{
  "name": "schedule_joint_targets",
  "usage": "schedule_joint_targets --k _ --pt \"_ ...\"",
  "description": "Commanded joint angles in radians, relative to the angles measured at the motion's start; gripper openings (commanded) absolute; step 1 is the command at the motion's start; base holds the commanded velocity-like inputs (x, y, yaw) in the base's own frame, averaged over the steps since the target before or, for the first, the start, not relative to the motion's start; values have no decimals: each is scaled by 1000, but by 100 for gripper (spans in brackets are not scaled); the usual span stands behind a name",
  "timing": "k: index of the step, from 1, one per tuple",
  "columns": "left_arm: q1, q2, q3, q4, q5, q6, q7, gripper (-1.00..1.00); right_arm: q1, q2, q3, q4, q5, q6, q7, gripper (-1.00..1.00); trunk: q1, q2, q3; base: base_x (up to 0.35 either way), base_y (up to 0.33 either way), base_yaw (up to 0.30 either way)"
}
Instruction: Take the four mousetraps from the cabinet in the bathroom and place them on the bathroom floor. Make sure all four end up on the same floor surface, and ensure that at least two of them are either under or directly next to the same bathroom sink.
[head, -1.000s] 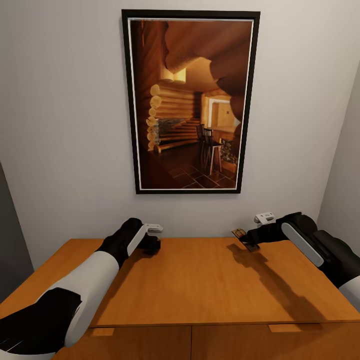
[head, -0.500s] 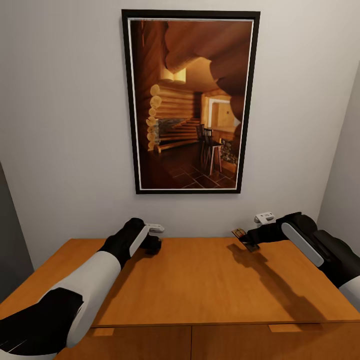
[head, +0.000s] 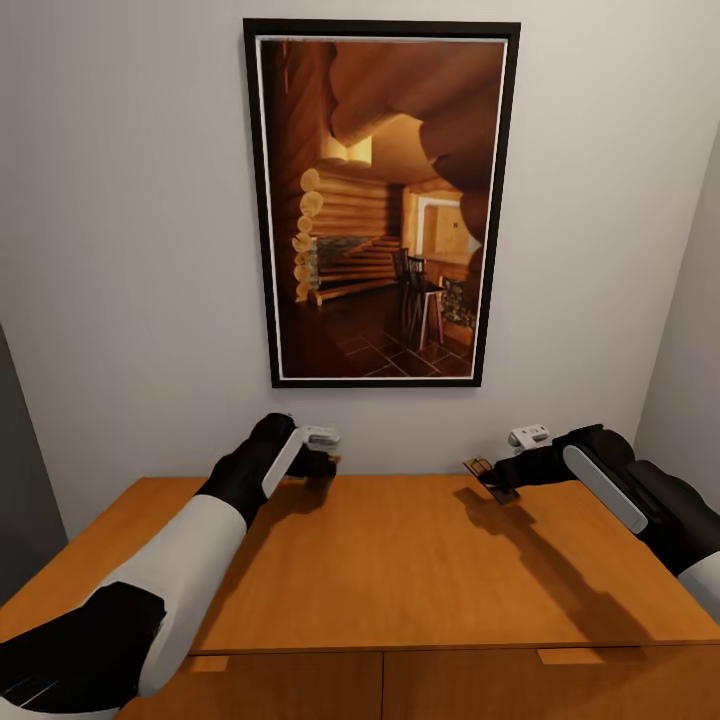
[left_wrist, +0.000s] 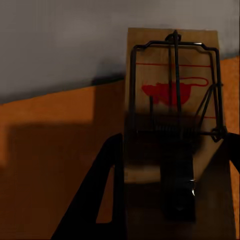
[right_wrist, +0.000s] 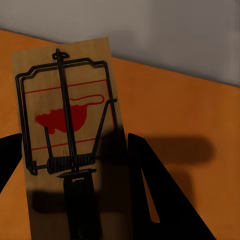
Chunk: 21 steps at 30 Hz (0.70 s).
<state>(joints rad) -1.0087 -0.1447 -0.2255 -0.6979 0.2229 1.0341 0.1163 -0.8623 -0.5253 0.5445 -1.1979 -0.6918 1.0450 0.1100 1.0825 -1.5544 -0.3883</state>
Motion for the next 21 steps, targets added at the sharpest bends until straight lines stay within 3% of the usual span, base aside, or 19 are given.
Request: schedule_joint_targets --k 1,7,21 --pt "-1 -1 -3 -15 8 6 11 -100 -1 -1 2 0 8 2 8 -100 0 -1 -1 0 0 0" --pt "-1 -8 -4 -63 10 13 12 -100 -1 -1 2 1 8 2 8 -100 0 -1 -1 0 0 0" --pt "-1 -7 -12 -76 3 13 13 -100 -1 0 2 1 11 2 8 -100 0 -1 -1 -12 0 0"
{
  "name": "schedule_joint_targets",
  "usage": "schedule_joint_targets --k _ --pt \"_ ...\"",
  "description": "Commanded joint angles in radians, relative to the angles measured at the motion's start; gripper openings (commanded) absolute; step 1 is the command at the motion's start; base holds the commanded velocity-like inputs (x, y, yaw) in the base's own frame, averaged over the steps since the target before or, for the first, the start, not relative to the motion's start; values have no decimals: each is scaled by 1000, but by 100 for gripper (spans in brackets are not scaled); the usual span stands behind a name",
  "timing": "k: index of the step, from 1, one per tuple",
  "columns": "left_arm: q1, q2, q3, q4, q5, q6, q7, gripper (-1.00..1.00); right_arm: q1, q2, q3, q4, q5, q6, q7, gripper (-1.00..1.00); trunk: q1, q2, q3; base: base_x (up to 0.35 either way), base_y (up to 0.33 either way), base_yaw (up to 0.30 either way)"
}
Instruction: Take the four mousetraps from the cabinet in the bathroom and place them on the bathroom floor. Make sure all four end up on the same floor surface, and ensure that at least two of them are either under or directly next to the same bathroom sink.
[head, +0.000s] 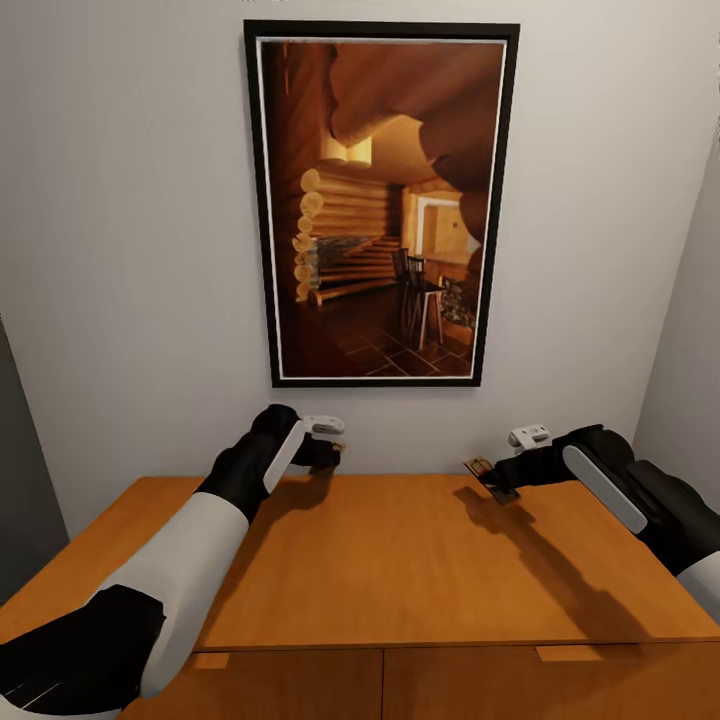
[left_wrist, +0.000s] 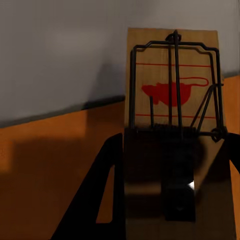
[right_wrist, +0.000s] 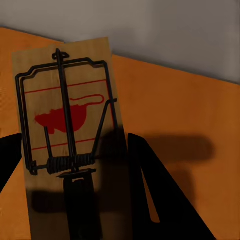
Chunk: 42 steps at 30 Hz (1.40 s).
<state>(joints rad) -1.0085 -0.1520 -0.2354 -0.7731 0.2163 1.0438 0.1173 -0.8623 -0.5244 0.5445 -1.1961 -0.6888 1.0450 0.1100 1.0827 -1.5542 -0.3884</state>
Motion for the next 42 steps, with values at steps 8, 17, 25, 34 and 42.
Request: schedule_joint_targets --k 8,17,25,34,42 --pt "-1 3 -5 -2 9 3 12 -100 -1 0 2 0 12 2 7 -100 0 -1 -1 -268 0 0" --pt "-1 3 -5 3 11 3 11 -100 -1 2 3 1 12 2 5 -100 0 -1 -1 -341 0 0" --pt "-1 6 -5 9 14 3 11 -100 -1 3 4 4 13 2 4 -100 0 -1 -1 -346 0 0" --pt "-1 6 -5 12 15 3 11 -100 -1 3 5 4 14 2 4 -100 0 -1 -1 -346 0 0" --pt "1 6 -5 12 14 3 10 -100 -1 3 5 4 15 2 3 -100 0 -1 -1 -346 0 0"
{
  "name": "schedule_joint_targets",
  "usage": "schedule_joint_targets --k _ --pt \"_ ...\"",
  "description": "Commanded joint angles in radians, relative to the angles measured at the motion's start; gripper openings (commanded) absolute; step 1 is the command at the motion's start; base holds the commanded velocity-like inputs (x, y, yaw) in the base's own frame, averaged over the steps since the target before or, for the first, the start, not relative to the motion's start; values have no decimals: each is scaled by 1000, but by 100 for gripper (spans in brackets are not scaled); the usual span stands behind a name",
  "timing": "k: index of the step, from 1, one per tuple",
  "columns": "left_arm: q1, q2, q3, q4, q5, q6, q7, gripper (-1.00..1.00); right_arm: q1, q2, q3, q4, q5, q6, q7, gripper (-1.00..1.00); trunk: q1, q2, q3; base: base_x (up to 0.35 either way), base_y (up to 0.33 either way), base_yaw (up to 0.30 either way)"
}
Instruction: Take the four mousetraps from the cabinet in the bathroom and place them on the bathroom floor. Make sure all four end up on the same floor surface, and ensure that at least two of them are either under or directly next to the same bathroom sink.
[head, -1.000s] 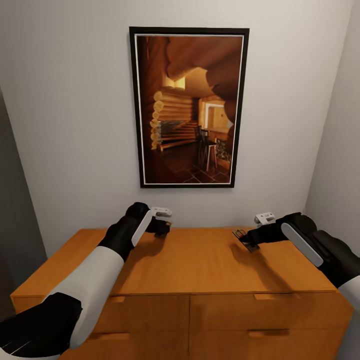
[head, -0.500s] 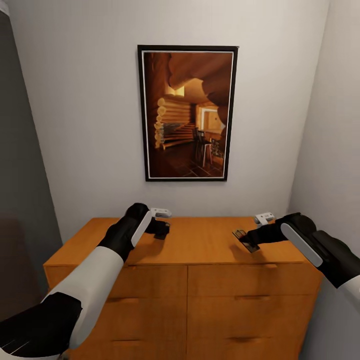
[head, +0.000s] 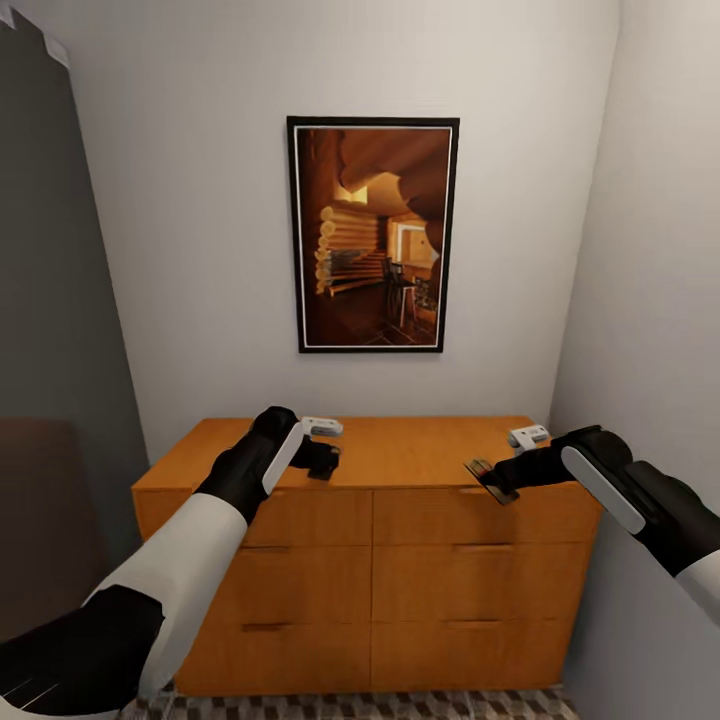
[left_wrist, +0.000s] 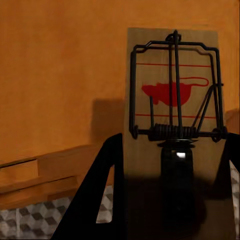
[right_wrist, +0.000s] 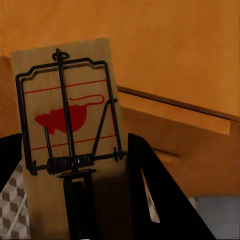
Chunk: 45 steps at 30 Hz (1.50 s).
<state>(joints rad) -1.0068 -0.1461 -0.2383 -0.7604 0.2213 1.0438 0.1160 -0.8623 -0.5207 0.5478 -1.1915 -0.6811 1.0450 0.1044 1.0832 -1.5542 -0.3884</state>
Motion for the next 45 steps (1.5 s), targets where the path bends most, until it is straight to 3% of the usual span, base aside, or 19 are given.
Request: schedule_joint_targets --k 1,17,24,35,45 --pt "0 0 -3 -1 9 3 12 -100 -1 -1 2 0 8 2 8 -100 -1 -1 -1 -346 0 0" --pt "7 5 -3 4 7 1 13 -100 -1 5 3 -2 9 2 2 -100 -1 -1 -1 -346 0 0" --pt "8 25 -3 16 10 -3 10 -100 -1 6 4 -2 9 2 2 -100 -1 -1 -1 -346 0 0" --pt "8 36 -3 110 8 -38 7 -100 -1 7 3 -2 9 2 1 -100 -1 -1 -1 -314 0 0" --pt "8 36 -3 180 9 -95 9 -100 -1 9 4 -2 8 2 2 -100 -1 -1 -1 -41 0 0"
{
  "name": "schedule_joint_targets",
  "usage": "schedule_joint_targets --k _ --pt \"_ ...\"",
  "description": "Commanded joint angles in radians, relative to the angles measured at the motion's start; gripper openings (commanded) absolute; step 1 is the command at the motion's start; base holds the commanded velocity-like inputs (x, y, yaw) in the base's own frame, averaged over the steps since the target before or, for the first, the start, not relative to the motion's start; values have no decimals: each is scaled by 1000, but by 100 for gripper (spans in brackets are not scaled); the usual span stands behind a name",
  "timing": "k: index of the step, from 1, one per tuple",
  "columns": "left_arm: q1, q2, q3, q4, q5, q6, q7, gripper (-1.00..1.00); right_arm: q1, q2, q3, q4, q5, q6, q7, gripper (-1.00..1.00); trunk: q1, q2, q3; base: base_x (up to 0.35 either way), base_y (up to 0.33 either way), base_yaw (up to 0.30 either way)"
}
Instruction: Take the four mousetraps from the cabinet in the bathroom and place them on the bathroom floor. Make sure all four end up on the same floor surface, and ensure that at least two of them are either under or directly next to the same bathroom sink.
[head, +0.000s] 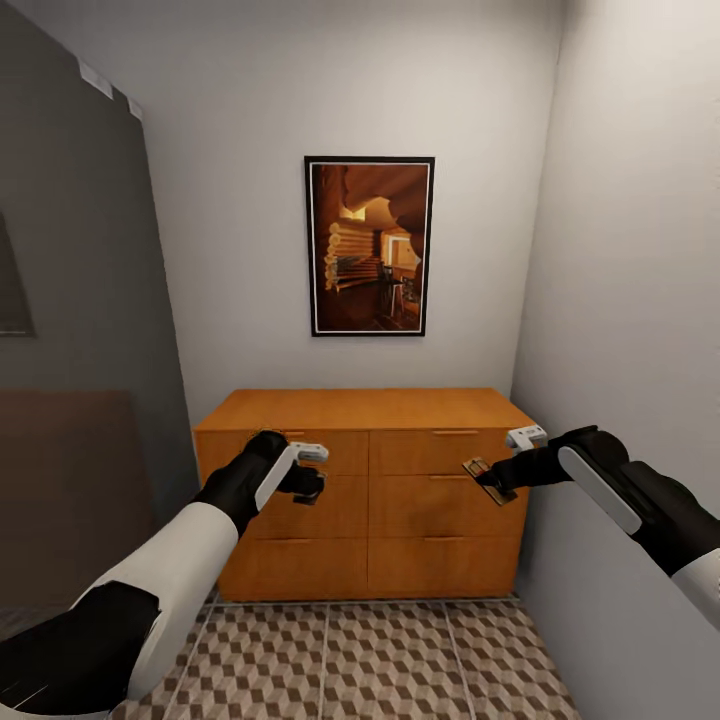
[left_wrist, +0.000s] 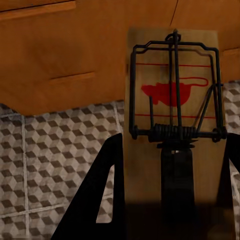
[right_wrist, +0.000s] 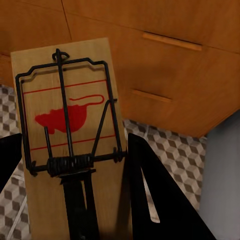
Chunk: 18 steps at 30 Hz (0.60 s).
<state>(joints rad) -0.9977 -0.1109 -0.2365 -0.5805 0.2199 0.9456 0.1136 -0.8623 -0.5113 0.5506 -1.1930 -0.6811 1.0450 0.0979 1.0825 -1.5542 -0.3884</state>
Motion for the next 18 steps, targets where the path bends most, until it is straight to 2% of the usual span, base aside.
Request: schedule_joint_targets --k 1,2,3,4,5,13,18 --pt "-1 0 -4 3 11 -6 11 -100 -1 0 2 0 8 2 8 -100 0 -1 -1 0 0 0" --pt "0 0 -4 22 12 -40 11 -100 -1 1 2 0 8 2 7 -100 0 -1 -1 0 0 0" --pt "-1 0 -4 112 9 -236 8 -100 -1 4 2 0 7 2 6 -100 0 -1 -1 0 0 0" --pt "0 0 -4 121 9 -278 7 -100 -1 4 2 0 6 2 7 -100 0 -1 -1 0 0 0" --pt "1 0 -4 133 8 -362 5 -100 -1 5 2 1 4 2 8 -100 0 -1 -1 0 0 0" --pt "1 -2 -4 130 7 -373 6 -100 -1 7 3 1 3 2 7 -100 0 -1 -1 -9 0 0" --pt "1 -2 -2 130 10 -375 6 -100 -1 7 4 1 3 2 6 -100 0 -1 -1 -248 0 0"
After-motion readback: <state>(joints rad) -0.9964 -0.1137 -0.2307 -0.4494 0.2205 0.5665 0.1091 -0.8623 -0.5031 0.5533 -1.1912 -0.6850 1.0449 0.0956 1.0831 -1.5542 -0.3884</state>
